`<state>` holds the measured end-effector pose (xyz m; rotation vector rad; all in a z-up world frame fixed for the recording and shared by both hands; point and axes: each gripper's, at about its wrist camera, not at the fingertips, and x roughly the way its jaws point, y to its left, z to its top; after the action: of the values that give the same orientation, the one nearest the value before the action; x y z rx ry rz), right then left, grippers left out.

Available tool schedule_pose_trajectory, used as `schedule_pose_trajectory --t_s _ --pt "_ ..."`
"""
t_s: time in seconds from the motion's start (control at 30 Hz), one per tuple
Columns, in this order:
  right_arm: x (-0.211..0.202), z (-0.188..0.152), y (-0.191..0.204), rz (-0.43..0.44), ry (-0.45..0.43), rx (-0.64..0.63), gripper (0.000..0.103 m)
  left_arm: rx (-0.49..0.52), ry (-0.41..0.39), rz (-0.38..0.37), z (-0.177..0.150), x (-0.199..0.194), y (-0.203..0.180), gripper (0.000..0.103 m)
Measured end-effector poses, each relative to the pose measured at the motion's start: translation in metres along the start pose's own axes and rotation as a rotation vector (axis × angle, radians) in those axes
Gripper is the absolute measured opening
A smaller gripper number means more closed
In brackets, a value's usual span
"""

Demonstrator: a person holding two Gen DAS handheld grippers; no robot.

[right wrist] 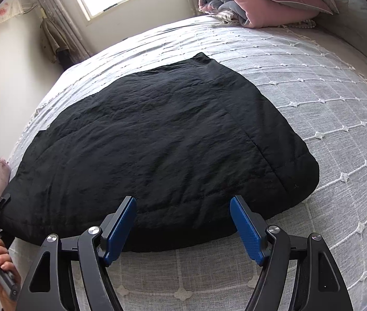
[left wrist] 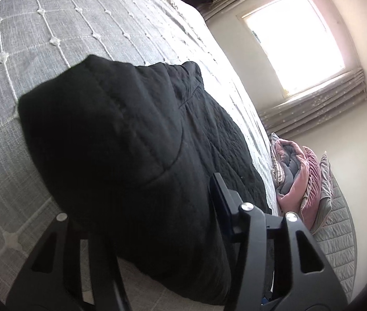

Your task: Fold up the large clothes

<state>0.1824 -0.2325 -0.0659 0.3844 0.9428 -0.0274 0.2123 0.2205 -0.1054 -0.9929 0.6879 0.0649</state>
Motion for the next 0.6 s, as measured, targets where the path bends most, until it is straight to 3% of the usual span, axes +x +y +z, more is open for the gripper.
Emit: schedule_pose_trajectory --t_s 0.07,0.2,0.27,0.43,0.6 --pt "0.000 0.000 0.000 -0.001 0.001 -0.002 0.076 -0.015 0.003 -0.002 0.003 0.003 0.004 0.053" --pt "-0.001 0.000 -0.001 -0.002 0.000 -0.006 0.076 0.045 -0.017 0.036 0.002 -0.003 -0.004 0.034" --pt "0.000 0.001 -0.002 -0.001 -0.001 -0.003 0.076 0.102 -0.043 0.038 0.001 -0.007 -0.016 0.030" --pt "0.002 0.001 -0.003 -0.007 0.001 -0.005 0.076 0.233 -0.104 0.051 -0.004 -0.020 -0.045 0.027" --pt "0.003 0.001 0.001 -0.023 -0.002 -0.028 0.076 0.275 -0.117 0.041 0.000 -0.025 -0.051 0.026"
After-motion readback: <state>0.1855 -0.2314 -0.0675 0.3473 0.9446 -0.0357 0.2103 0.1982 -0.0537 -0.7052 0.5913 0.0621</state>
